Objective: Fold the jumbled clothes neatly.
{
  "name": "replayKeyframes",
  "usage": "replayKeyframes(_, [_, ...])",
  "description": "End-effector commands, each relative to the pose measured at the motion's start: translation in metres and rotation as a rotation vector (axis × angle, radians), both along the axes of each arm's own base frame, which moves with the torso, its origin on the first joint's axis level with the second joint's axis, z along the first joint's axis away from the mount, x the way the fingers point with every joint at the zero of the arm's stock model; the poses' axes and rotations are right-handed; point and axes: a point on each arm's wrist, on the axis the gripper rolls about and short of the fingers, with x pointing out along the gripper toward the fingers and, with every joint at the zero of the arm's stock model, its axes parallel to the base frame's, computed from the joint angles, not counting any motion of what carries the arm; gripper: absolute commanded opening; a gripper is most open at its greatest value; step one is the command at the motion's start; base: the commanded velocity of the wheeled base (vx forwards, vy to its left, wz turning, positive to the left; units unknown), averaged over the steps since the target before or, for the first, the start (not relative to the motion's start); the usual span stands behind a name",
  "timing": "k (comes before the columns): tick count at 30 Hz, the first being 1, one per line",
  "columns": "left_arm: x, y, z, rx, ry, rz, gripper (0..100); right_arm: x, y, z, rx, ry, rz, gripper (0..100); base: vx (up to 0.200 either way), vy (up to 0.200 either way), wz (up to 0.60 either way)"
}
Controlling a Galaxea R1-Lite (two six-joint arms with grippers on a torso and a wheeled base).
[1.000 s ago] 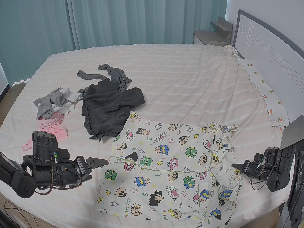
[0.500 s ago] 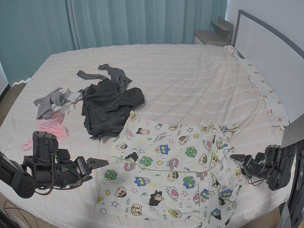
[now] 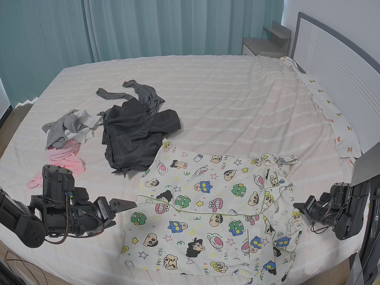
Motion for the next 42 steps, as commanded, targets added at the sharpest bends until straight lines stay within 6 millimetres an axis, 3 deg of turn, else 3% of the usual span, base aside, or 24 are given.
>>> replayKeyframes(1, [0.000,0.000,-0.001,0.000,0.005,0.001,100,-0.003,0.001,0.000,-0.006,0.003,0.006,0,0.000,0.000,0.00])
replayKeyframes(9, [0.001,0.000,-0.001,0.001,0.007,0.002,100,-0.002,-0.004,0.007,-0.025,-0.031,-0.005,0,0.000,0.000,0.00])
replayKeyframes(12, [0.001,0.000,-0.001,0.003,0.002,0.004,100,-0.002,-0.013,0.014,-0.040,-0.061,-0.032,0,0.000,0.000,0.00])
replayKeyframes(14, [0.001,0.000,-0.001,0.004,0.004,0.004,100,-0.003,-0.032,0.023,-0.105,-0.112,-0.069,0,0.000,0.000,0.00])
replayKeyframes(17, [0.001,0.000,-0.001,0.006,0.003,0.004,100,-0.005,-0.044,0.024,-0.157,-0.129,-0.085,0,0.000,0.000,0.00])
replayKeyframes(21, [0.001,0.000,-0.002,0.006,0.006,0.003,100,-0.005,-0.063,0.013,-0.215,-0.117,-0.118,0,0.000,0.000,0.00])
replayKeyframes(42, [0.006,0.000,-0.008,0.043,0.023,0.041,100,-0.003,-0.110,-0.003,-0.315,-0.065,-0.194,0,0.000,0.000,0.00])
